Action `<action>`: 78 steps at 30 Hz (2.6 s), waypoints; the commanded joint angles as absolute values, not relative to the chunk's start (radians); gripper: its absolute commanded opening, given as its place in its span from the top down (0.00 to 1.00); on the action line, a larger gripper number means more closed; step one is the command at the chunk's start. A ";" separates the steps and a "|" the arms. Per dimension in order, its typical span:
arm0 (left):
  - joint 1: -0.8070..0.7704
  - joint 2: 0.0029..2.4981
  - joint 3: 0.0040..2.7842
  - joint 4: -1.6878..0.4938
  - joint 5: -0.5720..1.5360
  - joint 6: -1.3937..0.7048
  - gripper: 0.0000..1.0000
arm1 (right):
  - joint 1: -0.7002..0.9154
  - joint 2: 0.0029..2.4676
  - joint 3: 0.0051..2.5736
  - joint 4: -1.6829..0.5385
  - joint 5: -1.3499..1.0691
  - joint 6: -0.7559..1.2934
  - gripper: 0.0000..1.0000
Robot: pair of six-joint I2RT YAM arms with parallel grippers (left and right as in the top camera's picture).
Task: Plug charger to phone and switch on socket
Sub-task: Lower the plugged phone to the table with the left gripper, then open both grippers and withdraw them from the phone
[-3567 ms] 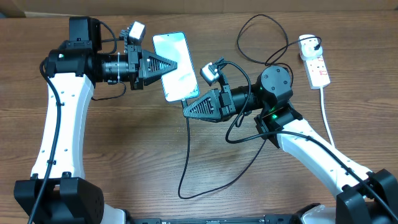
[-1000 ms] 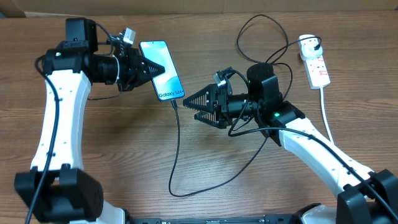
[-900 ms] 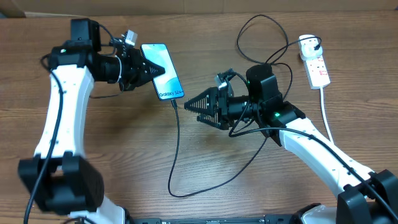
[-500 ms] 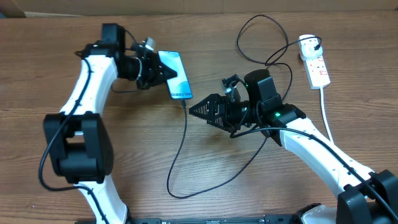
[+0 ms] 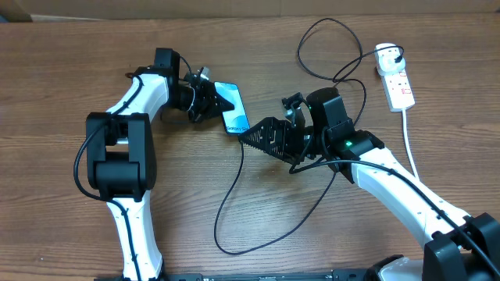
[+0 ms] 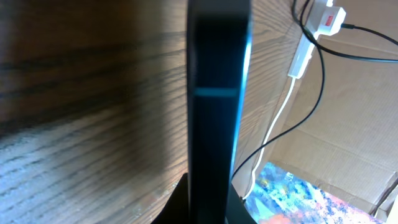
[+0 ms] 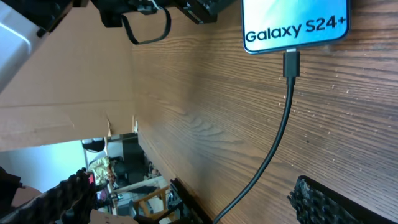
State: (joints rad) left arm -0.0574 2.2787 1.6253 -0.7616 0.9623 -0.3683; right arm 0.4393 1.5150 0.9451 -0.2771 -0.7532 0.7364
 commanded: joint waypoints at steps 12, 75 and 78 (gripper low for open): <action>-0.073 2.323 1.638 -0.760 0.961 -0.381 0.95 | 0.436 1.500 0.956 -0.271 -0.714 0.727 0.00; -0.064 1.731 2.383 -1.543 0.056 -0.322 0.00 | 0.436 1.294 1.499 -1.110 0.117 0.496 0.00; -0.064 1.639 2.384 -1.575 0.020 -0.326 0.00 | 0.436 1.257 1.499 -1.119 0.155 0.497 0.00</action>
